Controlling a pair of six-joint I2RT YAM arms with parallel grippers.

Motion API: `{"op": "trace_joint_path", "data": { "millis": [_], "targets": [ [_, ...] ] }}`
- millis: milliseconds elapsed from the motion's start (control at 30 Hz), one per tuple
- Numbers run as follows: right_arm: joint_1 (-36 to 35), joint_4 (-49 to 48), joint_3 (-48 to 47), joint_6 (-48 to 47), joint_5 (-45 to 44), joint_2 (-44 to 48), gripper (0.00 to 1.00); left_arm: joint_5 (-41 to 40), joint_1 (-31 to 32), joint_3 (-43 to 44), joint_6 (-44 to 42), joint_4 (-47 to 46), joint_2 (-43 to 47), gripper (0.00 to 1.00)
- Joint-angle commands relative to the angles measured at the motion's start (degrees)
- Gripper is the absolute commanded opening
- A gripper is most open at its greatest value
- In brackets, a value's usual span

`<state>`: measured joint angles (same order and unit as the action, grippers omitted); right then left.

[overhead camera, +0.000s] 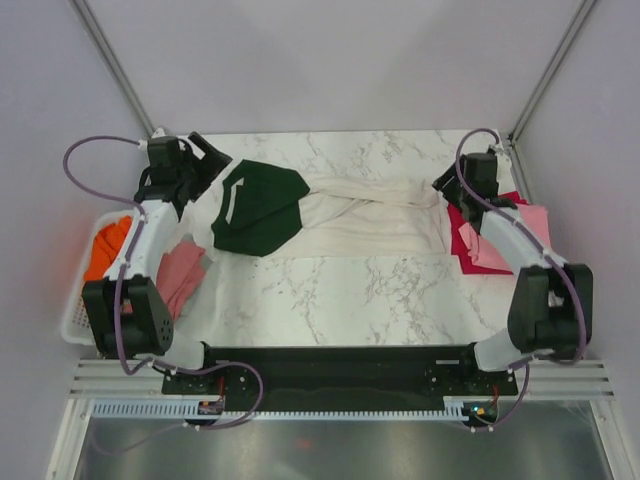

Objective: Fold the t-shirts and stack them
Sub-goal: Fold the tshirt

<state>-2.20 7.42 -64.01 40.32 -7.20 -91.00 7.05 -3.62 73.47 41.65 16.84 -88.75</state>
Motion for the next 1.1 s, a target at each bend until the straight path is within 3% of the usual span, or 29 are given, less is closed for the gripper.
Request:
{"op": "trace_joint_path", "data": {
  "millis": [0, 133, 333, 600, 933, 1067],
  "targets": [
    [-1.6, -2.6, 12.4, 8.3, -3.3, 11.5, 0.67, -1.1, 1.6, -10.0, 6.3, -1.6, 6.4, 0.99],
    [-2.4, -1.5, 22.7, 15.0, -5.4, 23.3, 0.64, 0.1, 1.8, -19.8, 10.5, -1.5, 14.4, 0.99],
    [-4.5, -2.7, 31.9, 22.4, -6.2, 27.3, 0.58, -0.6, 1.9, -29.4, 13.8, -1.5, 22.6, 0.99],
    [-8.3, -9.0, 33.8, 28.7, -11.2, 17.4, 0.50, -2.0, 1.9, -32.8, 17.5, -0.8, 23.6, 0.98],
    [-10.1, -10.2, 32.3, 33.5, -15.7, 10.7, 0.51, -3.2, 1.9, -33.4, 19.7, -0.8, 21.3, 0.95],
    [-11.0, -10.6, 31.6, 34.2, -16.9, 7.7, 0.47, -4.4, 1.9, -33.6, 20.2, -0.9, 21.5, 0.93]
  ]
}}
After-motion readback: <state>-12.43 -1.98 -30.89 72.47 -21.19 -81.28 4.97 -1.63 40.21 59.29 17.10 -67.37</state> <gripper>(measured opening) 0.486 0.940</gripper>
